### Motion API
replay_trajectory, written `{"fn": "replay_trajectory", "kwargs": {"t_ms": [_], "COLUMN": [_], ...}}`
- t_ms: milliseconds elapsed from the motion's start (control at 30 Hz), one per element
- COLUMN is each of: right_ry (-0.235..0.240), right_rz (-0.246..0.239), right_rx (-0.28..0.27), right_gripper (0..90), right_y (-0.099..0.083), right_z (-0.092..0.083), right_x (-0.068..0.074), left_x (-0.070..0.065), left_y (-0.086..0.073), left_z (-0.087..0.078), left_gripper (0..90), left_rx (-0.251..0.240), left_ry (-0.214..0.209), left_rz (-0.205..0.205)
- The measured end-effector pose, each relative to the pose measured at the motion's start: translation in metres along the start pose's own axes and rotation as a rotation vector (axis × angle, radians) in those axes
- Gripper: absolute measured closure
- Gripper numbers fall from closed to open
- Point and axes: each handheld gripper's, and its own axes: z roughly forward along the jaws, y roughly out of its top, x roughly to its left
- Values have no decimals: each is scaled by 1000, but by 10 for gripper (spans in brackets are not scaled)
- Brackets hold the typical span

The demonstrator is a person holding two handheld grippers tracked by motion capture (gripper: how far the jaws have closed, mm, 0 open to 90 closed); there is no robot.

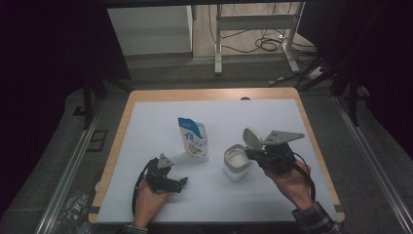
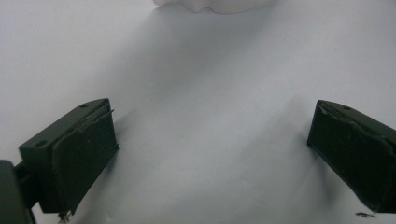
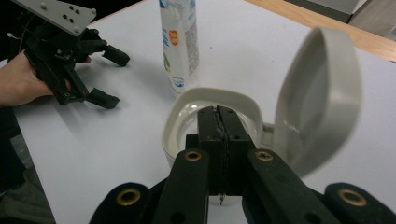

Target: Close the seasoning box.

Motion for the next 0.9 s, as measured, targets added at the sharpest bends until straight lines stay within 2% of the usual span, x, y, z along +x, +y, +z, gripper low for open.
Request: {"fn": "replay_trajectory", "kwargs": {"t_ms": [600, 900], "right_ry": [-63, -101], "right_rz": [39, 66], "right_rx": [22, 19], "right_gripper": [889, 889], "right_y": [-25, -30], "right_z": [-17, -17], "right_x": [-20, -35], "left_x": [0, 0], "left_y": [0, 0], "left_z": [0, 0], "left_gripper": [16, 16], "left_rx": [-2, -5], "left_ry": [2, 2], "left_rz": [0, -2]}}
